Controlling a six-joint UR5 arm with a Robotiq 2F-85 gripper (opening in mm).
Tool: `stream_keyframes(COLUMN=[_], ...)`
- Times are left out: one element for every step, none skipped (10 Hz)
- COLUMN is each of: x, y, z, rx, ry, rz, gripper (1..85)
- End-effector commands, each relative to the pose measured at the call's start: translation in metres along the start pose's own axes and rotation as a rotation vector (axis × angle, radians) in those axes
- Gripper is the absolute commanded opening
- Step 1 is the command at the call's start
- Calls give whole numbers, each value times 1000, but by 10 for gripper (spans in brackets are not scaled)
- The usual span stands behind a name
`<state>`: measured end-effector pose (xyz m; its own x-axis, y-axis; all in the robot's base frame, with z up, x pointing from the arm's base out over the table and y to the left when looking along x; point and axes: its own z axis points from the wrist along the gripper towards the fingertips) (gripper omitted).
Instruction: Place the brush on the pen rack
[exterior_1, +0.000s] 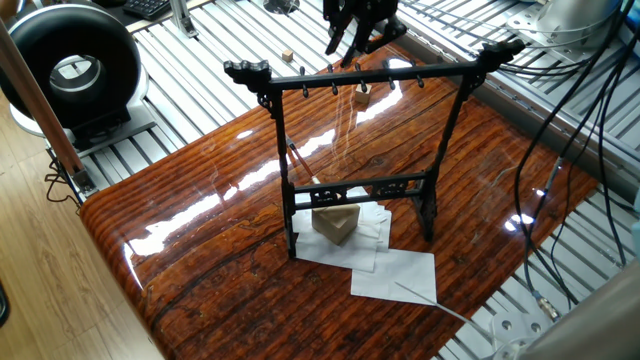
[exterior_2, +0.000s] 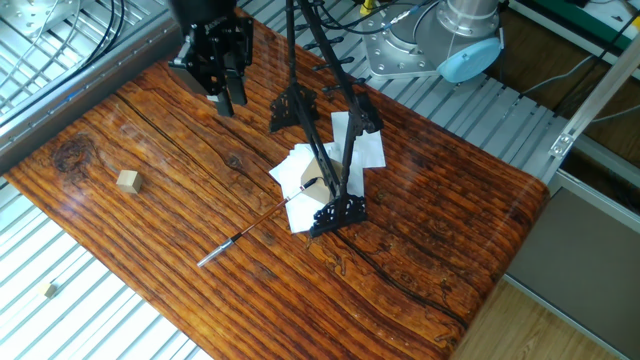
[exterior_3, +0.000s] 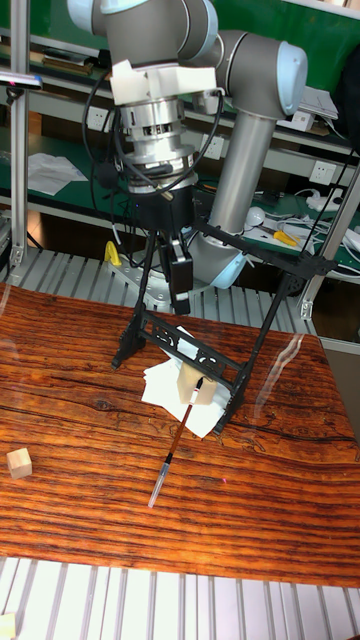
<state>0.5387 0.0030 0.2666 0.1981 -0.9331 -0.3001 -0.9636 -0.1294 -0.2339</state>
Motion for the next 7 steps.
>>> stream_keyframes(x=[-5,-13,-11,2,0,10,19], y=[-13,-12,-13,-19,-25,-30,-35], z=[3,2,-2,-6,-8,-10,-11], rx=[22,12,17,49,72,99,127], ry=[-41,-72,-71,-37,-51,-26,-3], rz=[112,163,199,160,145,144,177], gripper=[310,230,63,10,10,10,10])
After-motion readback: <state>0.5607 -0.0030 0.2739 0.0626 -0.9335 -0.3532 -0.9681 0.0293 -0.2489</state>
